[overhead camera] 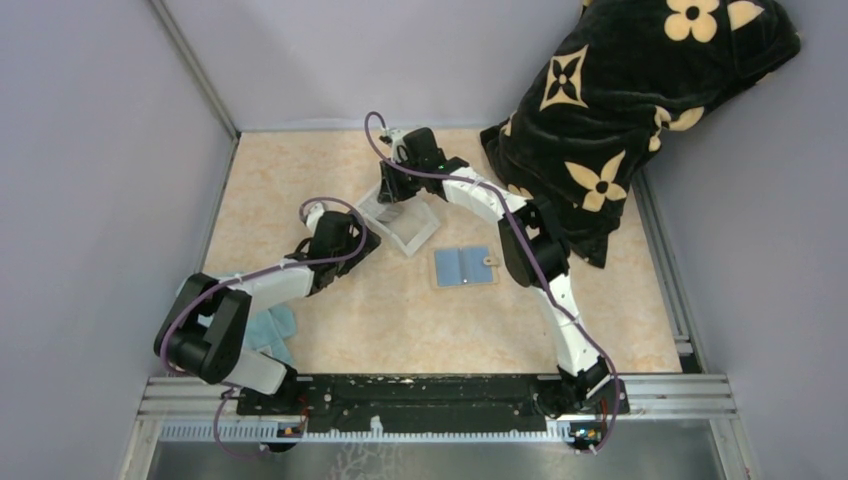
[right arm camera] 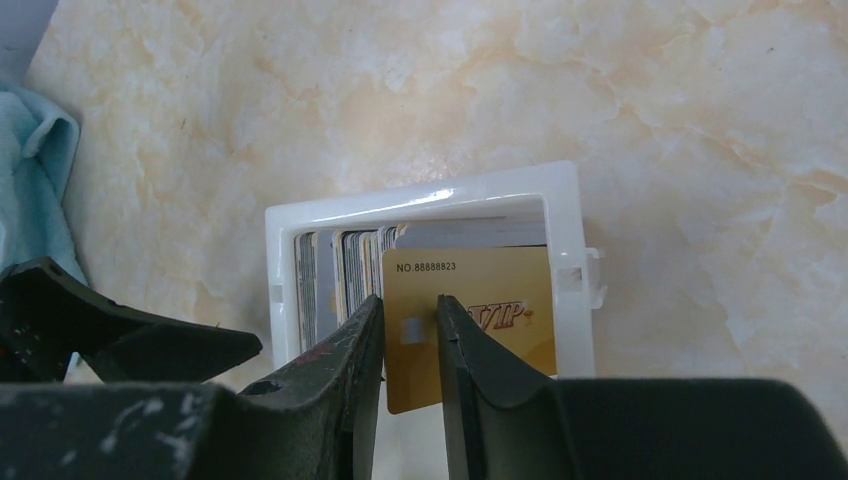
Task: Put the credit cards into the card holder
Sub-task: Pick up the credit card from the storage box.
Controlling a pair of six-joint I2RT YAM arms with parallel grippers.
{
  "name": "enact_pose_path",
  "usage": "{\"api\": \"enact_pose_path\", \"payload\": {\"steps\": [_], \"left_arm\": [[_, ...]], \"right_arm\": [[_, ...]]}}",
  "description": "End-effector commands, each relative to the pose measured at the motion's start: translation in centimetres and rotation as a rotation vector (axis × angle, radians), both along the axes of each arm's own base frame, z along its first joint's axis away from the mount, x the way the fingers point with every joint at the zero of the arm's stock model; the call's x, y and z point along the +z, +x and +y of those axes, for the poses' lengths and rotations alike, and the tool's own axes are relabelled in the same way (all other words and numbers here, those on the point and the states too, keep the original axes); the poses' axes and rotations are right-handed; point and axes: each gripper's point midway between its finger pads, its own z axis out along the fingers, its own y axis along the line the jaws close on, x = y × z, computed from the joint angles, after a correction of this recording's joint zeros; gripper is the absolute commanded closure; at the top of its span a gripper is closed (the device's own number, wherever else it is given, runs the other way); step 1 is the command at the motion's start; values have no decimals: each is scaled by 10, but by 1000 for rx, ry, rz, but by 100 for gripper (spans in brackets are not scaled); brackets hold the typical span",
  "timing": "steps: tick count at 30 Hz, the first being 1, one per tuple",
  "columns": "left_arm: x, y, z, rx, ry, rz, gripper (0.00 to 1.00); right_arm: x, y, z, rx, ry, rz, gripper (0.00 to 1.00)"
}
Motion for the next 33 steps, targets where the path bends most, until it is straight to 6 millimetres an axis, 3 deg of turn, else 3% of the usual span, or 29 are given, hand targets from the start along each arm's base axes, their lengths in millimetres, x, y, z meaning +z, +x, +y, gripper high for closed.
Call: {"api": "enact_pose_path", "payload": {"steps": [1, 9, 13, 17, 22, 27, 33], "left_arm": [[5, 10, 2, 13, 9, -11, 4], [-3, 2, 12, 28, 34, 20, 4], [0, -3, 18, 42, 33, 15, 4], [8, -6, 21, 46, 30, -2, 4], [26, -6, 24, 39, 41, -36, 3], [50, -6, 28, 13, 76, -92, 3], [99, -11, 16, -124, 58, -287, 4]], "right_arm": [[69, -19, 19, 41, 93, -74, 76], [82, -28, 24, 34, 77, -104, 87], [83, -24, 16, -19, 12, -151, 100], [83, -19, 3, -89, -90, -230, 100], [86, -15, -14, -152, -182, -320, 100], [116, -23, -35, -202, -163, -392, 100], [151, -52, -53, -184, -114, -401, 100]]}}
